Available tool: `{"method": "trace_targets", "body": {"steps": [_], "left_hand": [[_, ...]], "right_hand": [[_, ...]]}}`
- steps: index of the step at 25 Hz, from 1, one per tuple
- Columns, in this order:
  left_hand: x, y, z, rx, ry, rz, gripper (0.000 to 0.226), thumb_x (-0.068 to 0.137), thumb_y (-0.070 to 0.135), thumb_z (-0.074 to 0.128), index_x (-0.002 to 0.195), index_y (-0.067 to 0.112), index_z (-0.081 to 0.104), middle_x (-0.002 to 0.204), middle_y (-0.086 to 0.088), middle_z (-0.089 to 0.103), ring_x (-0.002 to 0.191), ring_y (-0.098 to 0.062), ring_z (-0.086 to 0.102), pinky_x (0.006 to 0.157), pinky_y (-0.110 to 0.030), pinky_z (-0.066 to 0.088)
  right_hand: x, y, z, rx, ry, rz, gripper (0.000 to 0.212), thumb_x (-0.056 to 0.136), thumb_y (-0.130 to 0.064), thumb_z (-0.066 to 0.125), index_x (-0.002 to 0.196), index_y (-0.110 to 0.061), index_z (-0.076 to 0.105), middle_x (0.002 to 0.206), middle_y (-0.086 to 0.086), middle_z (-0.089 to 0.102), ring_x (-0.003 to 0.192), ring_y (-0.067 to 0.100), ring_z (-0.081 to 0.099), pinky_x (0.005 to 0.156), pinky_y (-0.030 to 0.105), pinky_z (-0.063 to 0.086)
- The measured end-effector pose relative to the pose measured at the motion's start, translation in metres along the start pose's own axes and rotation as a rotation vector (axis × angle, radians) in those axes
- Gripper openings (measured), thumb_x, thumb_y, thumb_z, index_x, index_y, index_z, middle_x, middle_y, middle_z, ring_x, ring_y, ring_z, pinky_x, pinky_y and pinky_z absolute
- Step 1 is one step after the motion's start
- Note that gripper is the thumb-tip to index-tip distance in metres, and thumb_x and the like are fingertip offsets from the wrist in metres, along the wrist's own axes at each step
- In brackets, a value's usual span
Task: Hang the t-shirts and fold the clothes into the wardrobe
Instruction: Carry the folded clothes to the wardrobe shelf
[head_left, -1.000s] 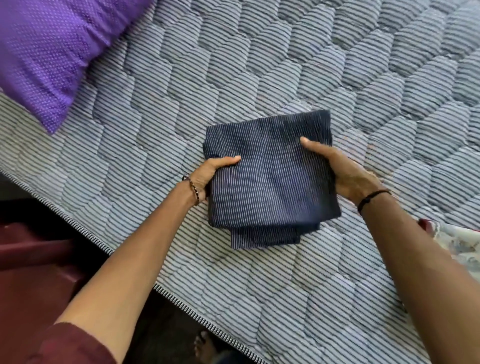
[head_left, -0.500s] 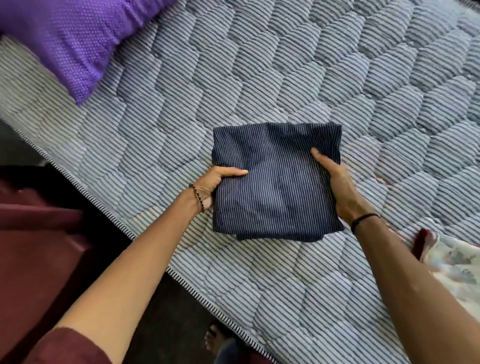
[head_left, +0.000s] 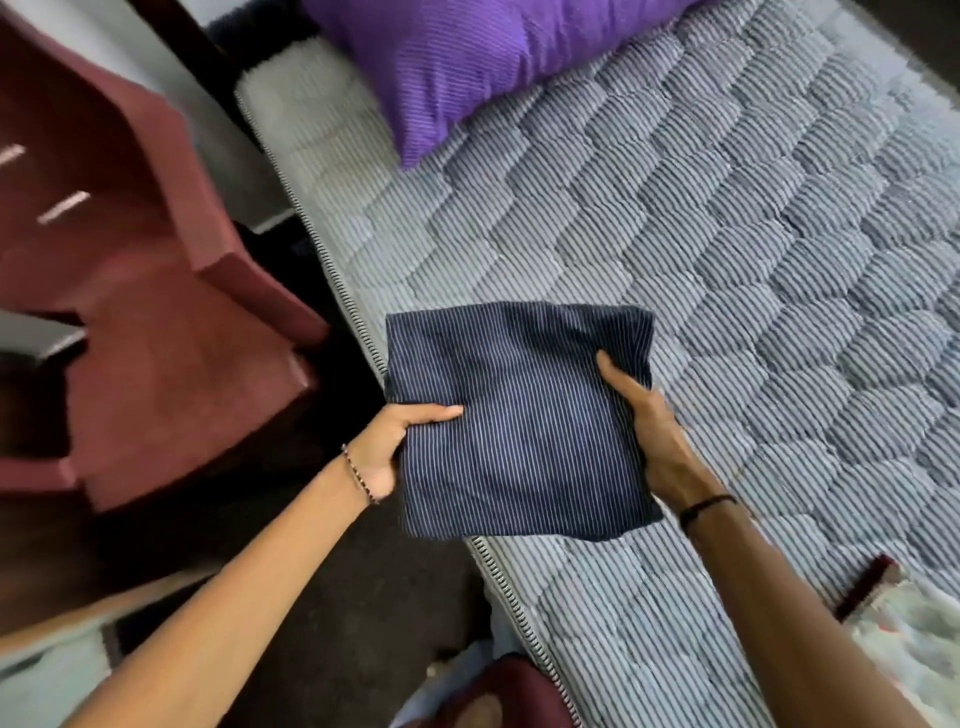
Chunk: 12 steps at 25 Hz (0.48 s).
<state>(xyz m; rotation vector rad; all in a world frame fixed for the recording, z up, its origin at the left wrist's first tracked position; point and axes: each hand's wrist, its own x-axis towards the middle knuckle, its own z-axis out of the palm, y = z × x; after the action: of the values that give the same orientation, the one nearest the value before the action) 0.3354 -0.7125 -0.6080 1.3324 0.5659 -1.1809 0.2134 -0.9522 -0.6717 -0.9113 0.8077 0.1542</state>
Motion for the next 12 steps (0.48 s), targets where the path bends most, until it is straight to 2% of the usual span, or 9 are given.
{"method": "trace_targets", "body": {"steps": [2, 6, 10, 12], "left_hand": [[-0.040, -0.008, -0.028, -0.087, 0.048, 0.032, 0.015, 0.082, 0.001, 0.060, 0.093, 0.005, 0.070, 0.091, -0.007, 0.076, 0.076, -0.022, 0.074, 0.068, -0.036, 0.057], [-0.122, -0.035, -0.077, -0.255, 0.161, 0.139, 0.016, 0.082, 0.008, 0.063, 0.096, 0.010, 0.070, 0.091, -0.004, 0.076, 0.078, -0.020, 0.073, 0.074, -0.038, 0.052], [-0.203, -0.073, -0.131, -0.519, 0.316, 0.343, 0.021, 0.091, 0.032, 0.060, 0.104, 0.021, 0.072, 0.109, 0.000, 0.075, 0.099, -0.018, 0.070, 0.090, -0.040, 0.050], [-0.245, -0.093, -0.154, -0.594, 0.372, 0.411, 0.028, 0.094, 0.044, 0.053, 0.109, 0.025, 0.068, 0.109, 0.001, 0.074, 0.104, -0.018, 0.068, 0.091, -0.040, 0.050]], "right_hand": [[-0.014, 0.004, 0.034, -0.065, -0.081, 0.032, 0.052, 0.090, -0.049, 0.070, 0.132, -0.018, 0.068, 0.130, 0.007, 0.070, 0.120, 0.032, 0.067, 0.111, 0.056, 0.045], [-0.047, 0.014, 0.105, -0.167, -0.196, 0.072, 0.062, 0.081, -0.052, 0.080, 0.130, -0.015, 0.070, 0.129, 0.008, 0.071, 0.119, 0.033, 0.067, 0.111, 0.055, 0.045], [-0.088, 0.036, 0.182, -0.270, -0.351, 0.126, 0.063, 0.082, -0.048, 0.080, 0.133, -0.014, 0.067, 0.132, 0.009, 0.069, 0.122, 0.033, 0.066, 0.112, 0.055, 0.043], [-0.113, 0.050, 0.223, -0.338, -0.422, 0.149, 0.063, 0.082, -0.049, 0.079, 0.134, -0.015, 0.067, 0.132, 0.009, 0.069, 0.123, 0.033, 0.065, 0.113, 0.055, 0.043]]}}
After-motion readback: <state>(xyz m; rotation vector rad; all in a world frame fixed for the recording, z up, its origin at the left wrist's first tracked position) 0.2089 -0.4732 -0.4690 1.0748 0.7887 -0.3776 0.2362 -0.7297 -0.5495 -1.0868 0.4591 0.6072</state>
